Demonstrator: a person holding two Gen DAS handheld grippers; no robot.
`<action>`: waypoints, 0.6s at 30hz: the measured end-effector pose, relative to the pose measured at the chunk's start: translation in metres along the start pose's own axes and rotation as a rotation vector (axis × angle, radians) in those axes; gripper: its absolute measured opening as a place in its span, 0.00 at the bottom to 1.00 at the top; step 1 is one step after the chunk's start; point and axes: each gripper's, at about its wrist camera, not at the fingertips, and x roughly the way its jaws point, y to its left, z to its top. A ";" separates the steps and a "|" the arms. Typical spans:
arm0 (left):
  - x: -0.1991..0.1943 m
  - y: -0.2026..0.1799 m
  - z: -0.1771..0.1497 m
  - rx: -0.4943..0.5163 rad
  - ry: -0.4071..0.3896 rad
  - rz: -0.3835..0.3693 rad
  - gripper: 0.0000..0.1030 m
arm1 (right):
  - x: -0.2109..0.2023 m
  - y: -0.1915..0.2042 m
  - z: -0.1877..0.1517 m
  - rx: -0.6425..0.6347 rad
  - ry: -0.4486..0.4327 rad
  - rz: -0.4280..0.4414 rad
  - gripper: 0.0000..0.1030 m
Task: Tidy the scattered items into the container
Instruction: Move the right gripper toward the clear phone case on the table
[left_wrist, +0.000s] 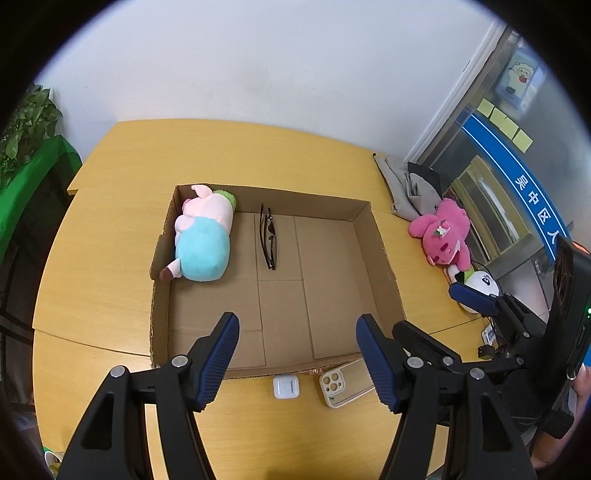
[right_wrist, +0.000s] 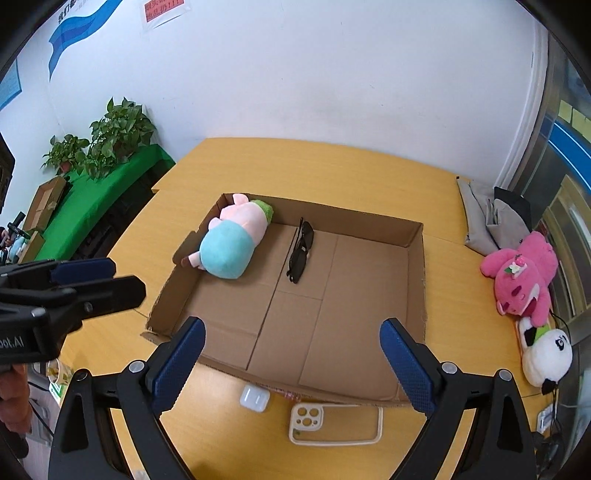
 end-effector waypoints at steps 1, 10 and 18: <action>0.000 0.000 -0.003 0.000 0.001 0.000 0.64 | -0.001 -0.001 -0.002 0.000 0.002 -0.001 0.95; 0.023 0.011 -0.046 -0.025 0.103 0.002 0.64 | 0.021 -0.035 -0.067 0.066 0.105 0.013 0.96; 0.076 0.007 -0.090 -0.063 0.273 -0.038 0.64 | 0.068 -0.084 -0.154 0.133 0.300 0.011 0.96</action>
